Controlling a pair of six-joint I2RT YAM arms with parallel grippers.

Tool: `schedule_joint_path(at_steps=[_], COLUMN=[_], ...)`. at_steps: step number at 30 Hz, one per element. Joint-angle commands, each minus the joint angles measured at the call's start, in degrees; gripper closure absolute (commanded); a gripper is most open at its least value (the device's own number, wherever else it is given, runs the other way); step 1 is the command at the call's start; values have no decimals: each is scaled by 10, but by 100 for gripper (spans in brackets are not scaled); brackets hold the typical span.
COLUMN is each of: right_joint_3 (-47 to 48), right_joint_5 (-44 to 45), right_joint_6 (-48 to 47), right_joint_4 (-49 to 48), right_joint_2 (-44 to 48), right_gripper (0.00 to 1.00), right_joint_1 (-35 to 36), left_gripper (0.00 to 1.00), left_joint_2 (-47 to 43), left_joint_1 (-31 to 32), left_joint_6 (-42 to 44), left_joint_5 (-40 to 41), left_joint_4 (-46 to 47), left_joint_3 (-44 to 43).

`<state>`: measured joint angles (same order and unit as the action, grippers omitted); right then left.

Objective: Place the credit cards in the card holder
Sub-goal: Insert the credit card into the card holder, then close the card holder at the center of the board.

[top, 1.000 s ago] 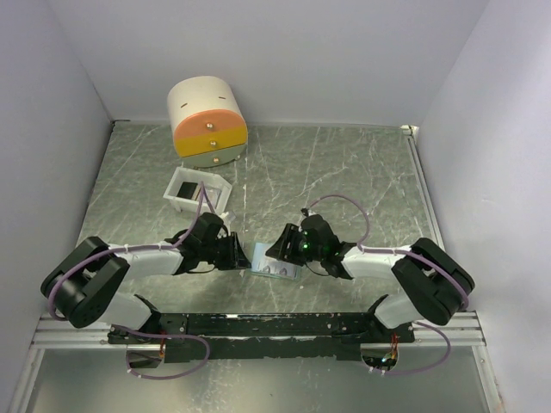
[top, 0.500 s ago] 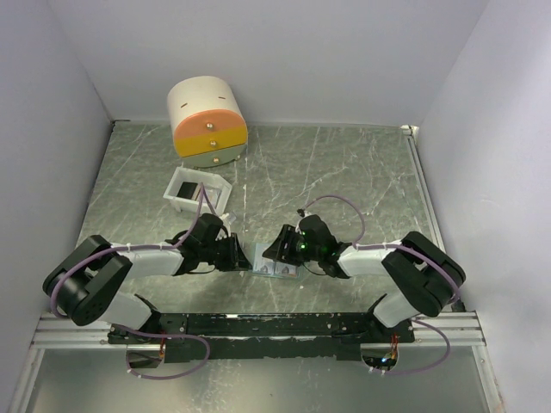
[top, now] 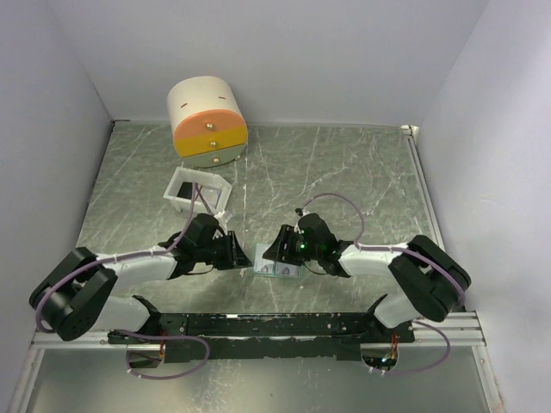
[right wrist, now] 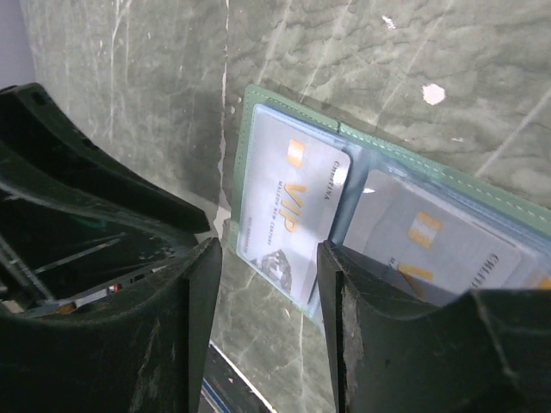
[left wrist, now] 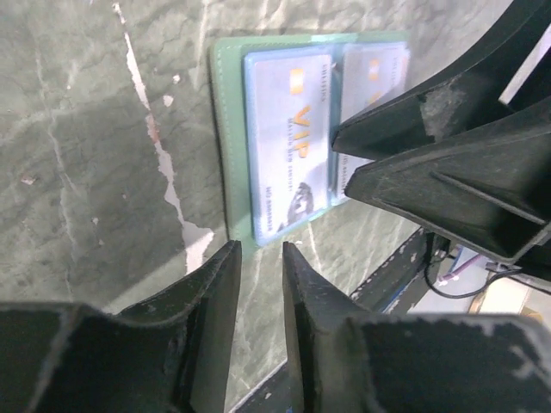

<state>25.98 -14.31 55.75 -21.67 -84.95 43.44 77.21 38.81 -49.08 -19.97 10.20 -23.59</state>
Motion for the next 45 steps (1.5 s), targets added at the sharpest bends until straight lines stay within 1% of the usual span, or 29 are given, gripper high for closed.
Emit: schedule_joint_path(at_steps=[1,4,7,12,17,20,22,26,34,38,42,45], right_joint_3=[23,48,77,116,131,124,113,97,103,105,101,94], right_joint_5=[51,117,166,228,267,270,255,247,242,255,265,263], right_joint_6=[-37,-54,-70,-74,-74,-72,-74,-71,-76,-76,-73,-72], right_joint_4=[111,205,293,406,474,480,465,451,449,458,459,450], right_joint_2=[65,106,130,151,173,179,178,171,143,135,135,133], right_gripper=[51,50,51,52,54,54,55,55,55,61,72,77], right_joint_1=[2,2,2,2,2,2,2,2,2,2,2,1], left_gripper=[59,51,46,41,39,38,38,38,40,40,41,42], left_joint_2=[-47,-65,-64,-33,7,26,34,50,88,102,105,105], left_joint_1=[-2,-3,-5,-8,-10,-12,-13,-13,-13,-13,-13,-14], left_joint_6=[0,7,11,13,25,27,31,43,56,60,53,41], left_joint_5=[30,32,27,13,20,9,7,23,35,27,11,-11], left_joint_4=[-15,-17,-7,8,3,22,29,18,6,4,16,30], left_joint_3=[4,1,-2,-12,-36,-44,-51,-65,-91,-104,-108,-106])
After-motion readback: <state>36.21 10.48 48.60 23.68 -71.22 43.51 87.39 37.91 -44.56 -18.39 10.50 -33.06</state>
